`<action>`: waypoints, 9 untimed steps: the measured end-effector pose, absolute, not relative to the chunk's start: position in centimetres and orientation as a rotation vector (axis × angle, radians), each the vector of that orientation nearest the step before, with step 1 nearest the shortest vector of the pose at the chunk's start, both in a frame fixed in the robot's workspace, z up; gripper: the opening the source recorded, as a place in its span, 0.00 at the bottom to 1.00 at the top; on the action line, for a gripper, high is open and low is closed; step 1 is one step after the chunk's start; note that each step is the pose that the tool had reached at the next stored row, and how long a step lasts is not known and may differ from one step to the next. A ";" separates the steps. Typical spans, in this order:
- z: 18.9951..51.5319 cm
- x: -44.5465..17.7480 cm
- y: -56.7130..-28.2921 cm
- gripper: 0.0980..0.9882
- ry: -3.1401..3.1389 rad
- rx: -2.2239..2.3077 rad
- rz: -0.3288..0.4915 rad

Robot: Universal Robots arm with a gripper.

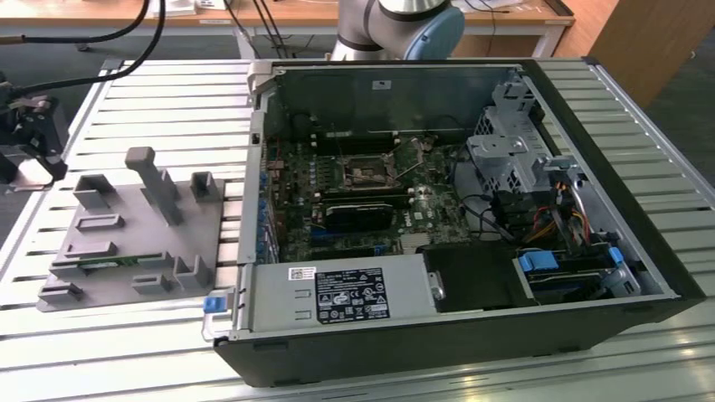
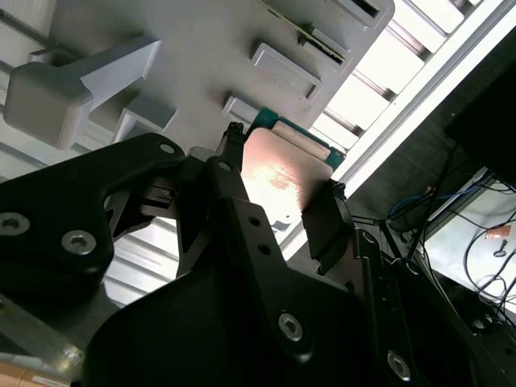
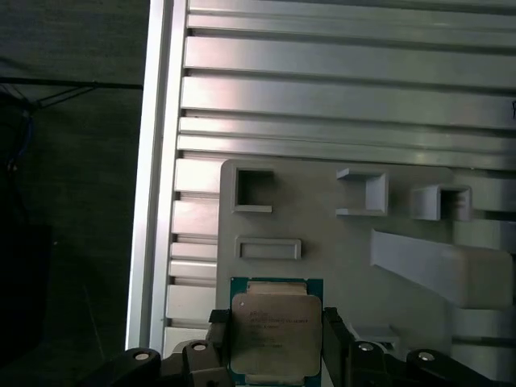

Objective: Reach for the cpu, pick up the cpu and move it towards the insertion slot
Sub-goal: 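Pick up the cpu and move it towards the insertion slot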

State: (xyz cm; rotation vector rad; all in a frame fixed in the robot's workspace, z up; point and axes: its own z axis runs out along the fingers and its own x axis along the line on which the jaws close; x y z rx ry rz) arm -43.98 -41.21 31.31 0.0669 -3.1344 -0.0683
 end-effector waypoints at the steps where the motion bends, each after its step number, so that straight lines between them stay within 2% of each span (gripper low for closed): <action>1: 31.5 -44.0 -41.2 0.50 -3.134 0.067 -0.068; 9: 32.8 -44.0 -41.2 0.50 -3.134 0.067 -0.068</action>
